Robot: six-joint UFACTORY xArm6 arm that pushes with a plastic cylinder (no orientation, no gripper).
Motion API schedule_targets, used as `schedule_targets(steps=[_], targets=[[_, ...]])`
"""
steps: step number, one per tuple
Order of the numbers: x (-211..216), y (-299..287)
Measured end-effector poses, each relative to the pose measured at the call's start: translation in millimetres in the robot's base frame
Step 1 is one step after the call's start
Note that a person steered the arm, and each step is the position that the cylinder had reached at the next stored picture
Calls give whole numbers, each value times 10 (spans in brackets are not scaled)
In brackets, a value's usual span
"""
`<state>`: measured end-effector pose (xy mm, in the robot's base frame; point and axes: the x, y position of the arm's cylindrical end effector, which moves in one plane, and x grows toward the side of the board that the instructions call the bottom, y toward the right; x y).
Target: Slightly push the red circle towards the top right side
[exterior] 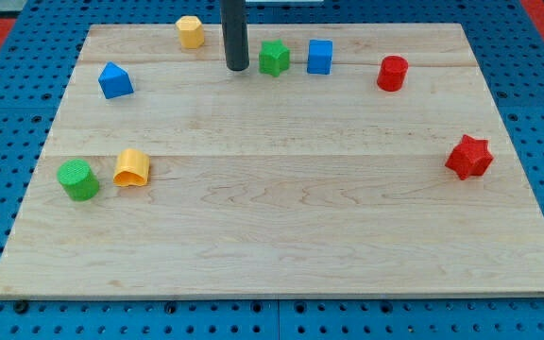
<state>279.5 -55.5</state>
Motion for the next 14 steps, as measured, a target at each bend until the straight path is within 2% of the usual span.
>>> schedule_targets(steps=[1,2,3,4,5,6,7,8,9,11,14], targets=[[1159,-90],[2004,305],[1895,1330],[1699,1346],[1659,-119],[2077,787],[1903,940],[1760,1540],[1687,1861],[1680,2007],[1635,1792]])
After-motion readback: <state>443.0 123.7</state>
